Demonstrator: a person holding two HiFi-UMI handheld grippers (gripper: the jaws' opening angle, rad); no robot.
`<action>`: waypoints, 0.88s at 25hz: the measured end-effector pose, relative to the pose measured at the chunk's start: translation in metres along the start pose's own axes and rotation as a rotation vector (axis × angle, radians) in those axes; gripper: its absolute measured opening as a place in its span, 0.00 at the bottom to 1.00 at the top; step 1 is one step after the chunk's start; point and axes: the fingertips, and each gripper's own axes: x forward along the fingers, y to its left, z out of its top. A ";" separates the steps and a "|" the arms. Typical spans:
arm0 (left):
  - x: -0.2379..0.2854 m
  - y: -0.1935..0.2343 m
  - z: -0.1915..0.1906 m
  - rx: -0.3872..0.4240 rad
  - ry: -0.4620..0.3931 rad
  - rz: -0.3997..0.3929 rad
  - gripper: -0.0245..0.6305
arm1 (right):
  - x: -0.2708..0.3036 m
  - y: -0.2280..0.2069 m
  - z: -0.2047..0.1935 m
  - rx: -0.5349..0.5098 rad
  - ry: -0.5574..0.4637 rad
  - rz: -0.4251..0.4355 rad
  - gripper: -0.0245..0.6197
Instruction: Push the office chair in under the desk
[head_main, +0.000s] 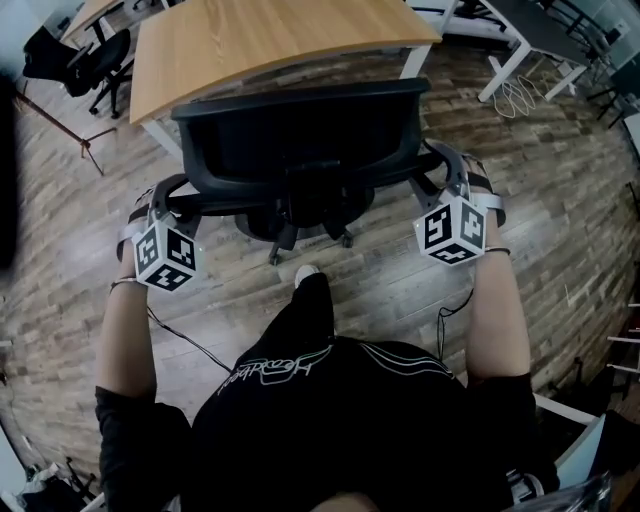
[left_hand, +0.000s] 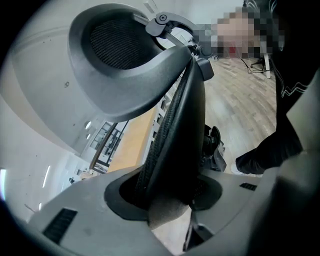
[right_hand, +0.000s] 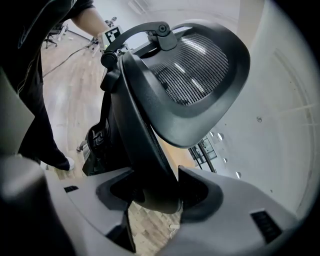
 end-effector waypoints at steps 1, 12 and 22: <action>0.006 0.005 0.000 0.001 -0.003 0.001 0.30 | 0.006 -0.003 0.000 0.002 0.002 -0.001 0.45; 0.082 0.075 0.010 0.023 -0.022 -0.009 0.30 | 0.081 -0.053 -0.004 0.013 0.043 -0.008 0.45; 0.162 0.151 0.008 0.041 -0.047 -0.020 0.30 | 0.166 -0.100 0.002 0.029 0.110 -0.001 0.45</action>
